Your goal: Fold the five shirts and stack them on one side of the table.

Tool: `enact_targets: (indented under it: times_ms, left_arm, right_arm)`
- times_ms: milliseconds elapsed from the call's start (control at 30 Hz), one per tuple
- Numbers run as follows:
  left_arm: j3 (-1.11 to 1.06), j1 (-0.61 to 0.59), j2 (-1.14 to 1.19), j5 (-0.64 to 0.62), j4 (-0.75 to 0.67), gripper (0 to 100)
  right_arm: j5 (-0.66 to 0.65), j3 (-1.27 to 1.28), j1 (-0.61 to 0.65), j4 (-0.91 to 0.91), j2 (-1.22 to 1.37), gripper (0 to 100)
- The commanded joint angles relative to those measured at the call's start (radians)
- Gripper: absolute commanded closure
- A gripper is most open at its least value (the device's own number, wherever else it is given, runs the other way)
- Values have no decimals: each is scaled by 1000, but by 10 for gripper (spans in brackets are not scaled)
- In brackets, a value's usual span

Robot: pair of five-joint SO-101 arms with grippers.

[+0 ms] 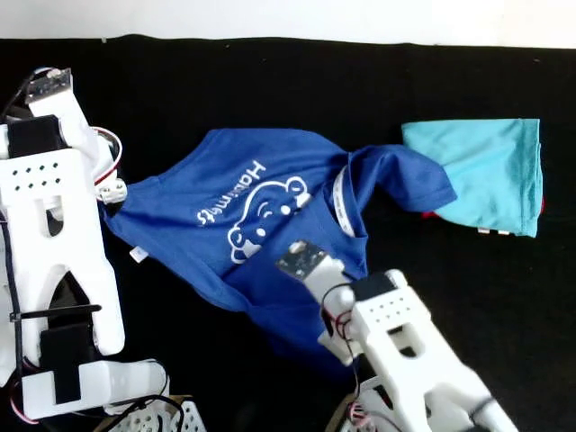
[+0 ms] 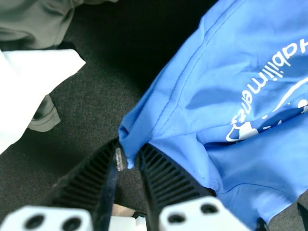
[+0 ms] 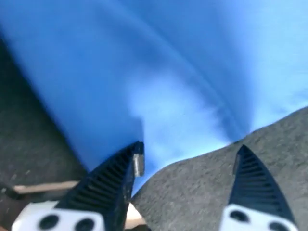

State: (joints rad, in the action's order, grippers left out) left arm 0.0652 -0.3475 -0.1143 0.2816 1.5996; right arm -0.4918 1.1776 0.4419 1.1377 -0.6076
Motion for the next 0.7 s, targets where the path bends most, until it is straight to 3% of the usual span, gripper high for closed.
enact_targets:
  times_ms: [0, 167, 333, 467, 667]
  left_arm:
    - [2, -12, -38, -3, -6, 992]
    - [2, -12, -38, -3, -3, 992]
    - [2, -12, -38, -3, -8, 992]
    - [2, -12, -38, -3, -9, 992]
    - [2, -12, -38, -3, -9, 992]
  right_arm:
    - [-8, -99, -104, -73, 122, 714]
    - [41, -266, -251, -143, 249, 714]
    - [121, -384, -269, -133, 329, 714]
    - [121, -420, -231, -13, 320, 714]
    - [117, -426, -58, 183, 213, 716]
